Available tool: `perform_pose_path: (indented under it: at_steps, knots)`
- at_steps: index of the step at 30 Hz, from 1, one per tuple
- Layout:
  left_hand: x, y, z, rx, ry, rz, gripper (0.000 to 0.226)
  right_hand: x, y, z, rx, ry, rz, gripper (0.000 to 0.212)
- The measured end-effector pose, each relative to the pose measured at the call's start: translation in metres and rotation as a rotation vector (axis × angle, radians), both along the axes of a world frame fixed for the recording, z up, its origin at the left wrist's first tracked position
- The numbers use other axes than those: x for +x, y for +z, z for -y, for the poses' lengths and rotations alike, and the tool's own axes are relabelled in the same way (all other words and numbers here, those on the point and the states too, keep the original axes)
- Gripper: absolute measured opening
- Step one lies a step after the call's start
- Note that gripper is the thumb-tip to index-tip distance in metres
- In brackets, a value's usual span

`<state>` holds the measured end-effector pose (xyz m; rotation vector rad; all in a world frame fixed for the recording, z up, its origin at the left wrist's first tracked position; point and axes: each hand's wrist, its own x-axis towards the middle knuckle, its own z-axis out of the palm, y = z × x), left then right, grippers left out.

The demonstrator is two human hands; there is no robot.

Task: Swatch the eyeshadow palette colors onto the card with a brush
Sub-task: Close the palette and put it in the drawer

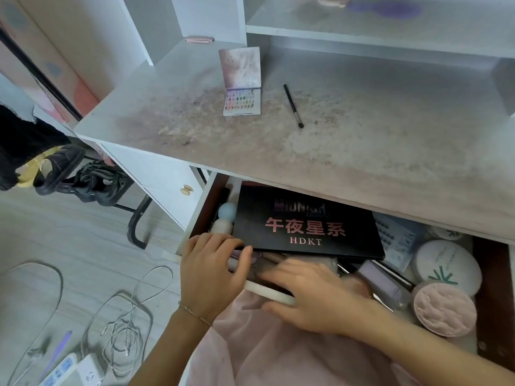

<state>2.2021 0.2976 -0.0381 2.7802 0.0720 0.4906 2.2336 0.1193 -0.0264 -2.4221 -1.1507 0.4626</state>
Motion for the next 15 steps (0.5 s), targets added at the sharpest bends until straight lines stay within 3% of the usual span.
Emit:
perform_pose_path:
  at_steps: [6, 11, 15]
  knots:
    - [0.01, -0.003, 0.002, 0.025, 0.033, 0.244, 0.023, -0.003, 0.006, 0.002, -0.064, 0.049, 0.174, 0.04]
    - [0.023, 0.005, 0.003, -0.01, 0.053, 0.283, 0.025, 0.009, 0.026, 0.002, -0.103, 0.046, 0.394, 0.03]
    - [0.035, 0.005, 0.0, -0.011, 0.04, 0.332, 0.026, 0.017, 0.021, -0.002, -0.042, 0.071, 0.516, 0.037]
